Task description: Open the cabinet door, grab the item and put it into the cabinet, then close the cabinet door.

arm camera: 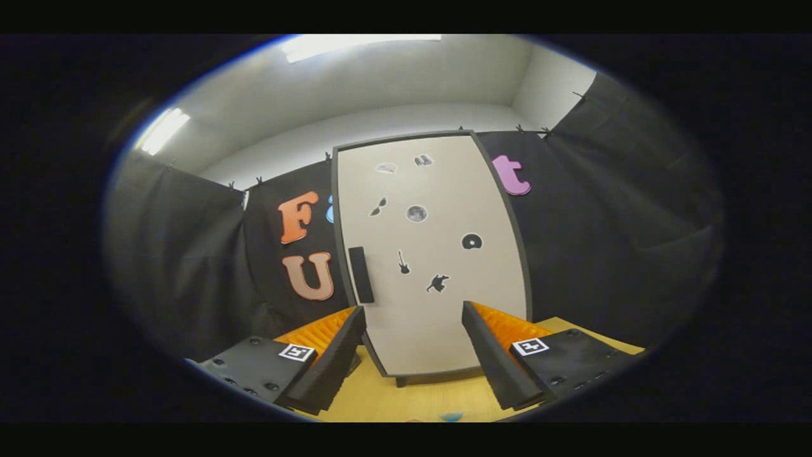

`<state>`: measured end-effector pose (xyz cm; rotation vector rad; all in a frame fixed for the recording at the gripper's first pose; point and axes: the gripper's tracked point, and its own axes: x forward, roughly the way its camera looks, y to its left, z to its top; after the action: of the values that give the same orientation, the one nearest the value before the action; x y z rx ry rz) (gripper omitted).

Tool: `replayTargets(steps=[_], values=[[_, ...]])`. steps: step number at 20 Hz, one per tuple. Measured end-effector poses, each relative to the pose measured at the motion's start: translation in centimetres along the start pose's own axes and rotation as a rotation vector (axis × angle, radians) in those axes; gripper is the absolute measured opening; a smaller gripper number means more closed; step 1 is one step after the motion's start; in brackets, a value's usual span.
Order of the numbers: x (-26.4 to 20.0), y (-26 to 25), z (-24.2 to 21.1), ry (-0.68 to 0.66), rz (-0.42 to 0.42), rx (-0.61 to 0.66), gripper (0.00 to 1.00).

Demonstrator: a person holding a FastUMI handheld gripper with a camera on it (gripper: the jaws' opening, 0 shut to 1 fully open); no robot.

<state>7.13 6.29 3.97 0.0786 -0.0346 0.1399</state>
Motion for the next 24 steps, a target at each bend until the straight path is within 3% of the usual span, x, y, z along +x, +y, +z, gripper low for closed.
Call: replayTargets(steps=[5,11,17,24], values=[[7.7,4.4,1.5,0.013,0.126,-0.004,0.97],[18.1,6.1,-1.4,0.097,0.092,-0.095,0.97],[22.2,7.7,-4.7,0.165,0.086,-0.105,0.96],[24.7,7.6,-5.7,0.171,0.031,-0.076,0.70]])
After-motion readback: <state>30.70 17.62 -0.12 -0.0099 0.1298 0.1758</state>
